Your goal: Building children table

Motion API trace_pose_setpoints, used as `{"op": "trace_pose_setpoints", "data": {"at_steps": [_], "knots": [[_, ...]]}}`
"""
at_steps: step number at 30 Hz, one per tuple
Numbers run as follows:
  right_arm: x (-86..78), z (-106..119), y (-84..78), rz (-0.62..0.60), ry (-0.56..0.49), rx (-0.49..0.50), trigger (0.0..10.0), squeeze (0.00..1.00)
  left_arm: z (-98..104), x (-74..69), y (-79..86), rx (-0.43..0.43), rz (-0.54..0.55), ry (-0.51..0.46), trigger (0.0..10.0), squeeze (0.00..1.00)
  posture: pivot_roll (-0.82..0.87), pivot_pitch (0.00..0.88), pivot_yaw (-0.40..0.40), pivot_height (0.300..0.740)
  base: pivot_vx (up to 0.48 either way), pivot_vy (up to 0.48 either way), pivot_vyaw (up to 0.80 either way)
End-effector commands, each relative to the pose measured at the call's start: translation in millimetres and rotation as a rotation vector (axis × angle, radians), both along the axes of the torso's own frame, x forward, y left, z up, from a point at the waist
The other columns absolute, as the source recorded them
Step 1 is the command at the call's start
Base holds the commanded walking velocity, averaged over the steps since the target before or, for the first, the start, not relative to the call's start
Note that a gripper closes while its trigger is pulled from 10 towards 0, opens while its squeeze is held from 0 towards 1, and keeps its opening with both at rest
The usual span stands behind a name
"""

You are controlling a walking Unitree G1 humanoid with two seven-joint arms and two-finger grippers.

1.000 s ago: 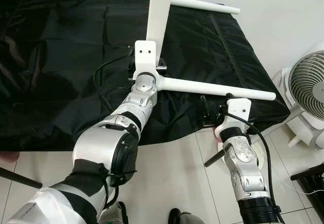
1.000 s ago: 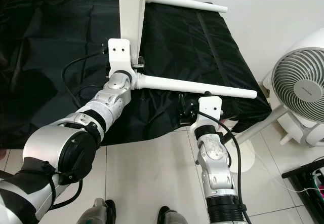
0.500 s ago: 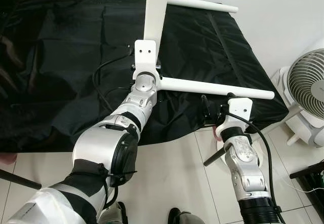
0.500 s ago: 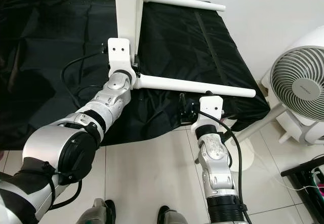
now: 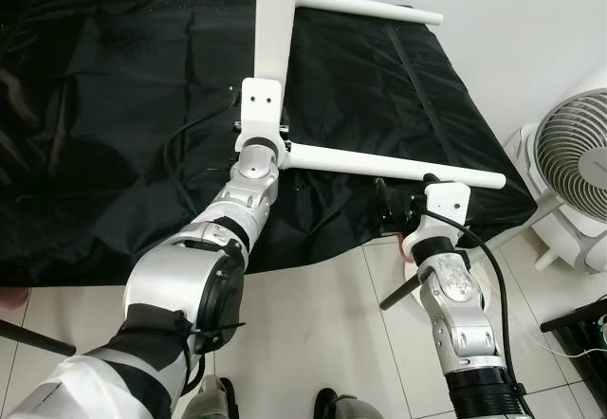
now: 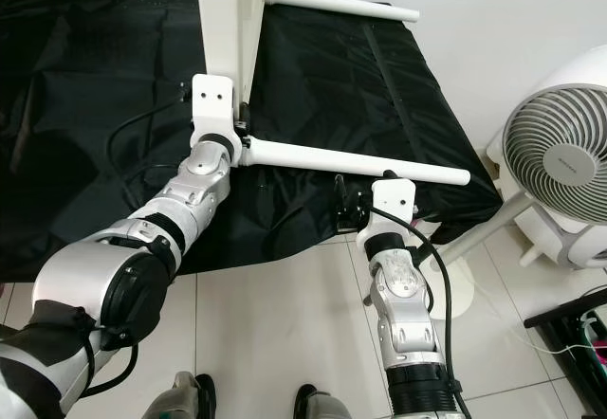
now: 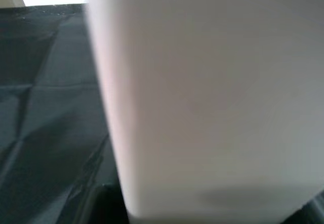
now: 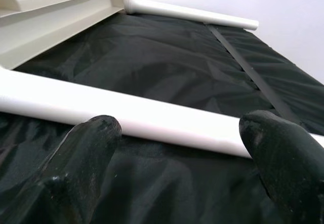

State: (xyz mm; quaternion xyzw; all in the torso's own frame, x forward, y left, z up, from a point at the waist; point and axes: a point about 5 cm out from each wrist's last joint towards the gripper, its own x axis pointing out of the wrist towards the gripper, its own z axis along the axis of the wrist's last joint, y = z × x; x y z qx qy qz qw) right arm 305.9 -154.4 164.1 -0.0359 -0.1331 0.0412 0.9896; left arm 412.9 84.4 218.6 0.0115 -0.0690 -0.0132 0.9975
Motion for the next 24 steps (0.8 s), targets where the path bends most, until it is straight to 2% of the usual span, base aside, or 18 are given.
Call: {"op": "trace_pose_setpoints", "data": {"at_steps": [1,2,4,5,6,8,9,10,11,12,14,15,19,22,23,24], "knots": [[-0.6,-6.1,0.3,0.004,0.020,-0.002,10.0,0.00,8.7,2.0,24.5,-0.012,0.096,-0.057,0.0,0.00,0.00,0.159,-0.048,0.740,0.000,0.000,0.00],[-0.6,-6.1,0.3,0.004,0.020,-0.002,10.0,0.00,8.7,2.0,24.5,-0.012,0.096,-0.057,0.0,0.00,0.00,0.159,-0.048,0.740,0.000,0.000,0.00],[0.4,-6.1,0.5,0.007,0.020,-0.001,10.0,0.00,11.7,1.9,38.6,-0.008,0.123,-0.086,0.0,0.00,0.00,0.161,-0.053,0.740,0.000,0.000,0.00],[0.4,-6.1,0.5,0.007,0.020,-0.001,10.0,0.00,11.7,1.9,38.6,-0.008,0.123,-0.086,0.0,0.00,0.00,0.161,-0.053,0.740,0.000,0.000,0.00],[1.1,-5.8,-0.1,0.007,0.020,-0.001,10.0,0.00,12.2,1.2,49.5,-0.006,0.145,-0.104,0.0,0.00,0.01,0.163,-0.060,0.740,0.000,0.000,0.00],[1.1,-5.8,-0.1,0.007,0.020,-0.001,10.0,0.00,12.2,1.2,49.5,-0.006,0.145,-0.104,0.0,0.00,0.01,0.163,-0.060,0.740,0.000,0.000,0.00],[2.0,-5.4,-0.7,0.007,0.020,-0.002,10.0,0.00,12.1,-0.2,61.7,-0.001,0.174,-0.121,0.0,0.00,0.02,0.165,-0.066,0.740,0.000,0.000,0.00],[2.0,-5.4,-0.7,0.007,0.020,-0.002,10.0,0.00,12.1,-0.2,61.7,-0.001,0.174,-0.121,0.0,0.00,0.02,0.165,-0.066,0.740,0.000,0.000,0.00],[3.2,-5.0,-1.6,0.008,0.020,-0.003,10.0,0.00,9.6,-3.7,79.8,0.002,0.213,-0.139,0.0,0.00,0.02,0.166,-0.077,0.740,0.000,0.000,0.00],[3.2,-5.0,-1.6,0.008,0.020,-0.003,10.0,0.00,9.6,-3.7,79.8,0.002,0.213,-0.139,0.0,0.00,0.02,0.166,-0.077,0.740,0.000,0.000,0.00],[5.0,-4.4,-2.8,0.010,0.020,-0.006,10.0,0.00,4.8,-10.2,103.3,0.020,0.269,-0.159,0.0,0.00,0.03,0.168,-0.084,0.740,0.000,0.000,0.00],[5.0,-4.4,-2.8,0.010,0.020,-0.006,10.0,0.00,4.8,-10.2,103.3,0.020,0.269,-0.159,0.0,0.00,0.03,0.168,-0.084,0.740,0.000,0.000,0.00],[8.3,-3.2,-2.9,0.018,0.018,-0.010,10.0,0.00,-3.6,-25.2,136.4,0.041,0.350,-0.181,0.0,0.00,0.04,0.169,-0.099,0.740,0.000,0.000,0.00],[8.9,-3.0,-3.0,0.020,0.017,-0.012,10.0,0.00,-4.7,-30.1,144.8,0.052,0.374,-0.189,0.0,0.00,0.04,0.169,-0.099,0.740,0.000,0.000,0.00],[9.7,-2.8,-2.9,0.024,0.017,-0.014,10.0,0.00,-5.2,-42.0,163.8,0.047,0.432,-0.208,0.0,0.00,0.04,0.169,-0.102,0.740,0.000,0.000,0.00],[9.7,-2.8,-2.9,0.024,0.017,-0.014,10.0,0.00,-5.2,-42.0,163.8,0.047,0.432,-0.208,0.0,0.00,0.04,0.169,-0.102,0.740,0.000,0.000,0.00]]}}
